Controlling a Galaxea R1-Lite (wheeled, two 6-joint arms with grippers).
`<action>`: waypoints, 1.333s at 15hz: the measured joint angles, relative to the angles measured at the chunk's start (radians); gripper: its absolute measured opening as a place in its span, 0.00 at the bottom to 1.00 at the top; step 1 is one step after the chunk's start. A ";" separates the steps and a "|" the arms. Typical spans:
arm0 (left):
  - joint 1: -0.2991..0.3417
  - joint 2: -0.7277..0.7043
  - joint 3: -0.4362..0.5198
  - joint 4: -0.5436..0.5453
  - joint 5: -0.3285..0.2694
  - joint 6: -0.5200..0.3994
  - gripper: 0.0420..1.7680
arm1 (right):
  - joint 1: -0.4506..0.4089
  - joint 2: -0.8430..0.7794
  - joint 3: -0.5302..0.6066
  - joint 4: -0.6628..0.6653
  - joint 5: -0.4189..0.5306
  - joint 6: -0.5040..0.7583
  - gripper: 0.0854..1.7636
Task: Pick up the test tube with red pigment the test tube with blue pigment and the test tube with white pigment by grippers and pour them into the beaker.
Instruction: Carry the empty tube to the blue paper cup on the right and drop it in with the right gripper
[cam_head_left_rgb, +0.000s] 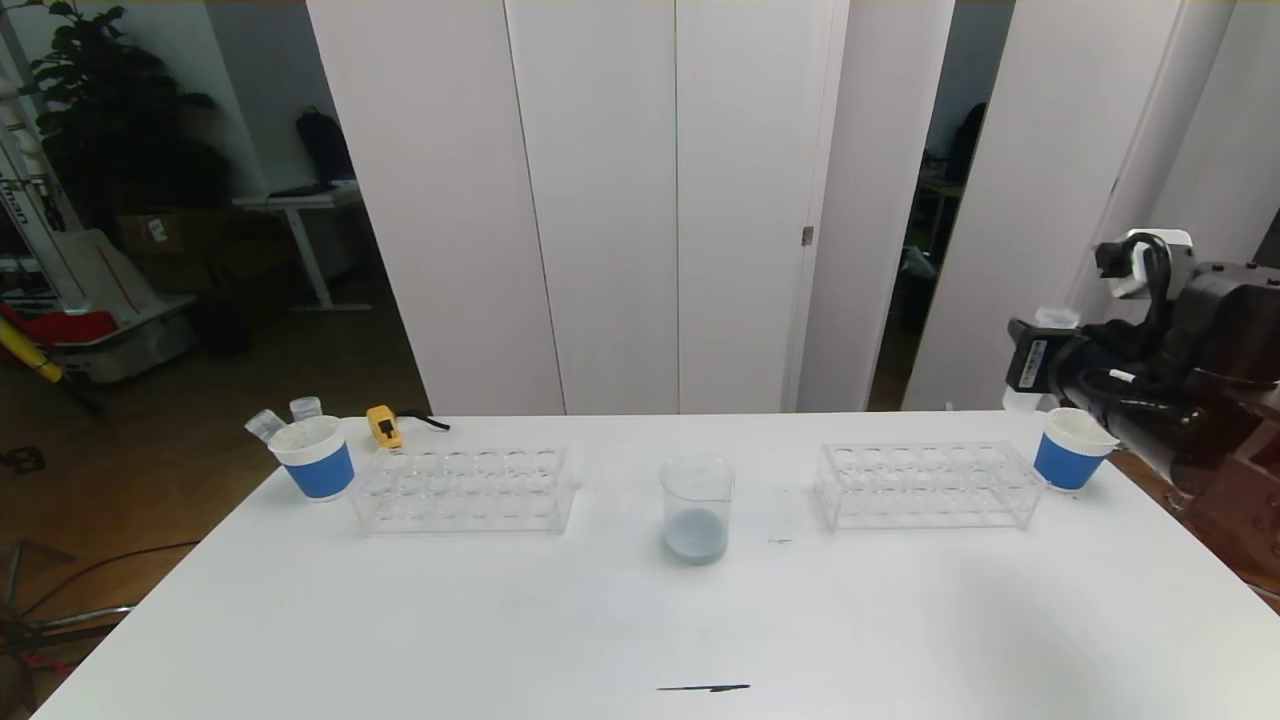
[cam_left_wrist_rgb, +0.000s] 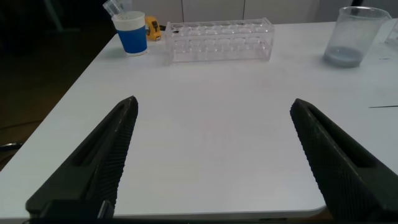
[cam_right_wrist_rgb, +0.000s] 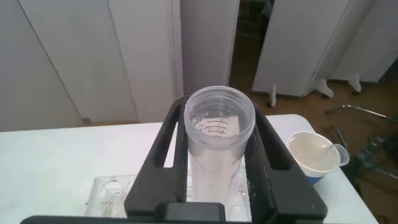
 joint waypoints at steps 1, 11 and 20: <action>0.000 0.000 0.000 0.000 0.000 0.000 0.99 | -0.047 -0.001 0.001 -0.013 0.016 -0.003 0.31; 0.000 0.000 0.000 0.000 0.000 0.000 0.99 | -0.382 0.192 -0.139 -0.184 0.164 -0.011 0.31; 0.000 0.000 0.000 0.000 0.000 0.000 0.99 | -0.378 0.456 -0.257 -0.270 0.164 -0.012 0.31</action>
